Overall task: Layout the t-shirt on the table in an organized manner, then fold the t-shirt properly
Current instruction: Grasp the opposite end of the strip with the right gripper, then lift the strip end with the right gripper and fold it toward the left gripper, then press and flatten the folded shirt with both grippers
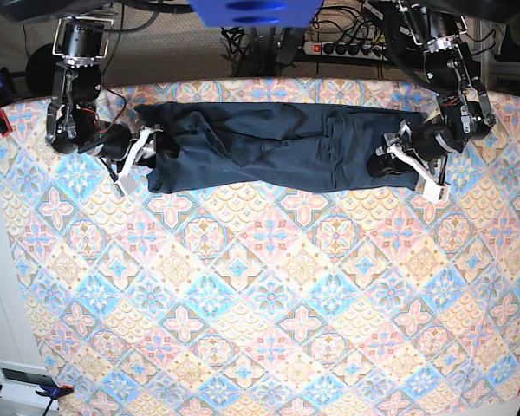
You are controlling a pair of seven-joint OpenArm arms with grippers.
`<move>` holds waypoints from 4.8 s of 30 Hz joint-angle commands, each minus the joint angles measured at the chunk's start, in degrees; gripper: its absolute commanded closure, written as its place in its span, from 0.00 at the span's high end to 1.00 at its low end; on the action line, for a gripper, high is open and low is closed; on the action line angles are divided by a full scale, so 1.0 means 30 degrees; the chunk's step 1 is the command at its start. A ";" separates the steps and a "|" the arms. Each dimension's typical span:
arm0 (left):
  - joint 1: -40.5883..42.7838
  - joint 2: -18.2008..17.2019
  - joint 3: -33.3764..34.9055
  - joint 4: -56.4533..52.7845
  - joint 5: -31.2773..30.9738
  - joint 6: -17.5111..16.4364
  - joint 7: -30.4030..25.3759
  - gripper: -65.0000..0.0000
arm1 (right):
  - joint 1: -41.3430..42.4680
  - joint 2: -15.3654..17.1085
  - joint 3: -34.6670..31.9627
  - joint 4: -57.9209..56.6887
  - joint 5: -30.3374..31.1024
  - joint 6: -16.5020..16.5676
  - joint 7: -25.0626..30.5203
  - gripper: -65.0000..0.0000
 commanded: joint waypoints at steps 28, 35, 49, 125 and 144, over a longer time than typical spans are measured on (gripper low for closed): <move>-0.0224 -0.0240 -0.0202 0.0325 -0.2173 -0.0087 -0.0321 0.38 | 0.3829 0.1154 0.3304 0.0189 -0.5228 0.0055 0.0737 0.01; -0.0136 -0.0240 -0.0202 0.0325 -0.2173 -0.0087 -0.0321 0.38 | 0.4005 0.1594 0.3216 0.0892 -0.5784 0.0055 0.1206 0.01; -0.0107 -0.0240 -0.0114 0.0296 -0.1968 -0.0087 -0.0321 0.38 | 0.3976 -0.0516 -0.3964 0.7515 -0.5755 0.0055 0.1323 0.02; 0.2824 -0.0269 -0.2693 0.2054 -0.7770 -0.0117 -0.1494 0.37 | 0.5763 -0.4706 -0.9707 0.5464 -1.0297 0.0055 0.5894 0.18; 0.1915 -0.0621 -0.3895 0.1907 -0.8971 -0.0117 -0.1523 0.37 | 0.4356 -0.4296 -1.6213 0.4672 -1.1411 0.0055 0.5601 0.02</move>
